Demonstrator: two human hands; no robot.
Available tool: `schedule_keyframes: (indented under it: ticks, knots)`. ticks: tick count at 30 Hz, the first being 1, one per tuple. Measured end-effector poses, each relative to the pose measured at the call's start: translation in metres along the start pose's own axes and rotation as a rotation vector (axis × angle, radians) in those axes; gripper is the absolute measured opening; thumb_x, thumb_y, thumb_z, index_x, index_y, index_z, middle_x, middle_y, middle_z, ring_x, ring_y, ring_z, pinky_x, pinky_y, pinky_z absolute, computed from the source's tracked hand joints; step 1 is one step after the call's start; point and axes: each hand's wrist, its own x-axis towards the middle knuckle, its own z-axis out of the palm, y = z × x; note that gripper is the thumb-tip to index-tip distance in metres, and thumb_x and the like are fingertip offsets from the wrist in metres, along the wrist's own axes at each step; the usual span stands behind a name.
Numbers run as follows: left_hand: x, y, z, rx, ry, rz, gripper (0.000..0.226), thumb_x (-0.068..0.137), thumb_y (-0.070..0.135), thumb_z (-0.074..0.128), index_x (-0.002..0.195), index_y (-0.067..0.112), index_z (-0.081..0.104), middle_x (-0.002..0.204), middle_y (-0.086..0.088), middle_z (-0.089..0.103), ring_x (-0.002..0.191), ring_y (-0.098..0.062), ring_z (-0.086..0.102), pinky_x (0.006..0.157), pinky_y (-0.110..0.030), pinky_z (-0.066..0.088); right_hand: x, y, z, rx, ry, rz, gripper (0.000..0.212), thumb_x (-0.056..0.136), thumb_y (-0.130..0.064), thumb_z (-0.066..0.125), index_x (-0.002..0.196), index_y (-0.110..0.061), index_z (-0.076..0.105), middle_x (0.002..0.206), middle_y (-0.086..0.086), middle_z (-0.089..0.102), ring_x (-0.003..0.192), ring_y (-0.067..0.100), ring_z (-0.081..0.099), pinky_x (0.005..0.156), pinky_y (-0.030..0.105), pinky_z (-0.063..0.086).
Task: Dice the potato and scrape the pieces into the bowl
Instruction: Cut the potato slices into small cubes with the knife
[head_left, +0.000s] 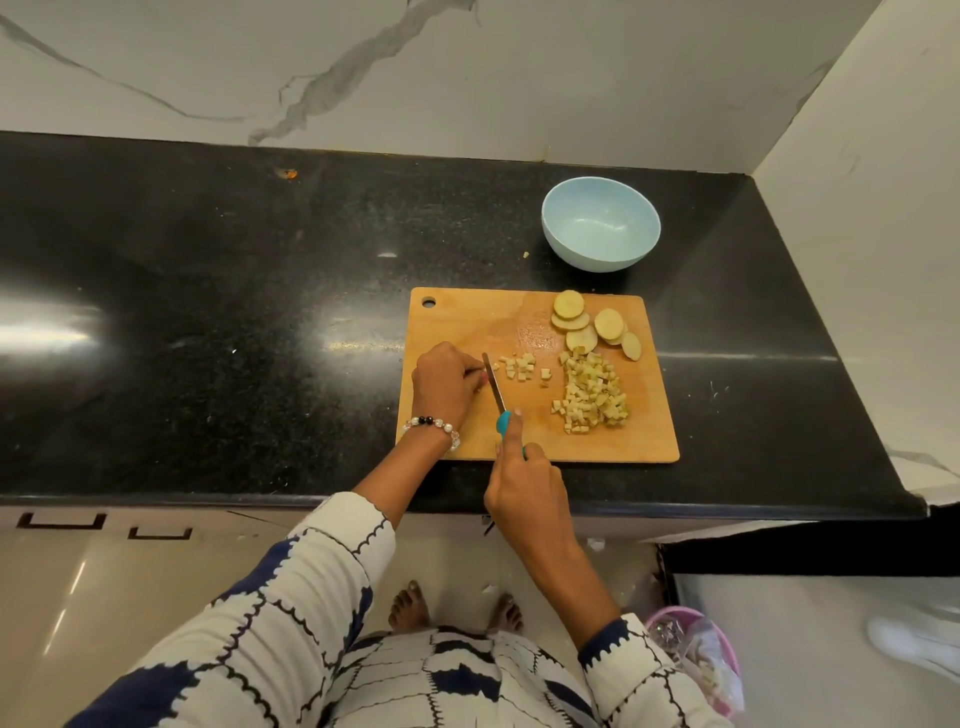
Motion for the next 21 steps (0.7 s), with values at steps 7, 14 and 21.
schedule_keyframes:
  ticks: [7,14,21]
  knots:
    - [-0.003,0.004,0.001,0.057,-0.006,0.006,0.022,0.085,0.025,0.065,0.101,0.012,0.073,0.097,-0.01,0.066,0.091,-0.023,0.06,0.075,-0.033,0.047,-0.001,0.0,-0.001,-0.235,-0.096,-0.028,0.075,0.087,-0.009,0.056,0.146,0.005,0.013,0.099,0.02,0.056,0.063,0.026,0.056,0.051,0.029,0.031]
    - [-0.004,0.008,0.0,0.063,0.0,-0.035,0.023,0.086,0.024,0.064,0.103,0.012,0.072,0.103,-0.008,0.065,0.096,-0.021,0.059,0.08,-0.031,0.047,-0.025,0.014,-0.002,-0.171,0.038,-0.051,0.065,0.072,-0.008,0.076,0.13,0.006,0.05,0.059,0.008,0.049,0.038,0.012,0.022,0.036,0.022,0.018]
    - [-0.002,0.003,-0.008,-0.016,-0.054,-0.072,0.023,0.089,0.01,0.058,0.11,0.01,0.069,0.109,-0.01,0.069,0.1,-0.023,0.061,0.088,-0.025,0.043,-0.017,0.008,-0.013,0.056,0.122,-0.001,0.056,0.095,-0.028,0.033,0.144,-0.002,0.03,0.079,0.015,0.059,0.055,0.028,0.052,0.047,0.033,0.03]
